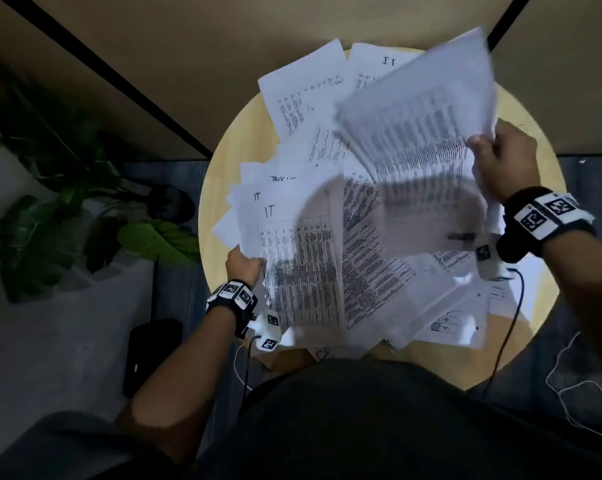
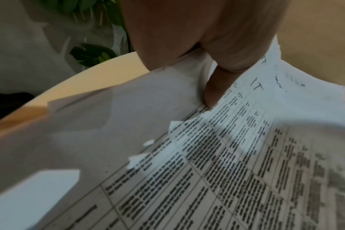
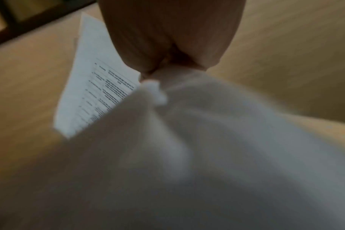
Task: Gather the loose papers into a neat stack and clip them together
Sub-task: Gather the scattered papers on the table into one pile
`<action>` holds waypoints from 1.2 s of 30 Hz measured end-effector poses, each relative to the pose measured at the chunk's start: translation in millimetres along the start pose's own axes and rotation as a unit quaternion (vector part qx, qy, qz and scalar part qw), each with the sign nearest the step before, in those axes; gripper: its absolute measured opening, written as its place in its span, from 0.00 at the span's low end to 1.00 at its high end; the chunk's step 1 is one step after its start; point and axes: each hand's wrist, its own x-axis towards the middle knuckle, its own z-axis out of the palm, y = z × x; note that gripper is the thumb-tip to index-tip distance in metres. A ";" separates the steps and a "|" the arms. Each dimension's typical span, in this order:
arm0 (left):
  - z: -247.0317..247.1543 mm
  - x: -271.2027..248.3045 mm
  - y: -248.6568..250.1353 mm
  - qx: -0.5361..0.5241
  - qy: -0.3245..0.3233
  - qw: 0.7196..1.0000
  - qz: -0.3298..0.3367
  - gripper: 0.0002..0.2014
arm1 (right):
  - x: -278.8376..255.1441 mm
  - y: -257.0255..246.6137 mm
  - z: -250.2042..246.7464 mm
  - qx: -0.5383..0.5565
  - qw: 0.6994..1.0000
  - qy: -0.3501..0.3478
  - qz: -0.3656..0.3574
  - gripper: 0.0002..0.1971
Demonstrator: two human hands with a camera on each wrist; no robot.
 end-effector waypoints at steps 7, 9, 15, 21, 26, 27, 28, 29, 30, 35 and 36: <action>8.3 -6.2 3.4 -0.050 0.004 0.998 -0.023 0.09 | -45.8 -17.7 43.5 0.203 0.972 -0.043 0.111 0.11; 13.0 -8.5 2.7 -0.086 -0.013 0.996 -0.025 0.13 | -71.2 -22.8 70.4 0.195 0.966 -0.123 0.114 0.10; 28.4 -14.6 1.8 -0.130 -0.081 0.986 -0.065 0.47 | -137.6 -41.2 138.8 0.123 0.926 -0.294 0.202 0.23; 30.4 -9.4 3.9 0.025 -0.040 0.999 -0.016 0.23 | -147.1 -32.4 137.5 0.088 0.948 -0.251 0.176 0.11; 16.7 -1.5 0.3 0.041 0.032 0.997 0.056 0.12 | -131.9 42.6 100.2 -0.078 0.974 -0.144 0.160 0.29; 14.6 1.3 -1.9 0.045 0.047 0.996 0.062 0.09 | -130.0 54.6 94.9 -0.091 0.967 -0.177 0.162 0.32; 12.8 3.6 -3.1 0.049 0.058 0.995 0.066 0.08 | -127.8 64.5 91.4 -0.088 0.960 -0.217 0.156 0.32; 11.5 6.0 -4.4 0.056 0.067 0.994 0.072 0.08 | -126.4 72.4 89.4 -0.077 0.951 -0.261 0.144 0.29; 10.1 7.3 -4.6 0.060 0.071 0.993 0.076 0.08 | -124.9 77.6 87.3 -0.072 0.942 -0.300 0.132 0.24; 11.2 6.0 -0.3 0.067 0.039 0.993 0.089 0.08 | -112.0 96.3 63.0 -0.005 0.962 -0.151 0.227 0.14; 12.7 3.8 1.8 0.068 0.034 0.993 0.090 0.07 | -111.2 98.8 57.1 0.023 0.958 -0.092 0.269 0.17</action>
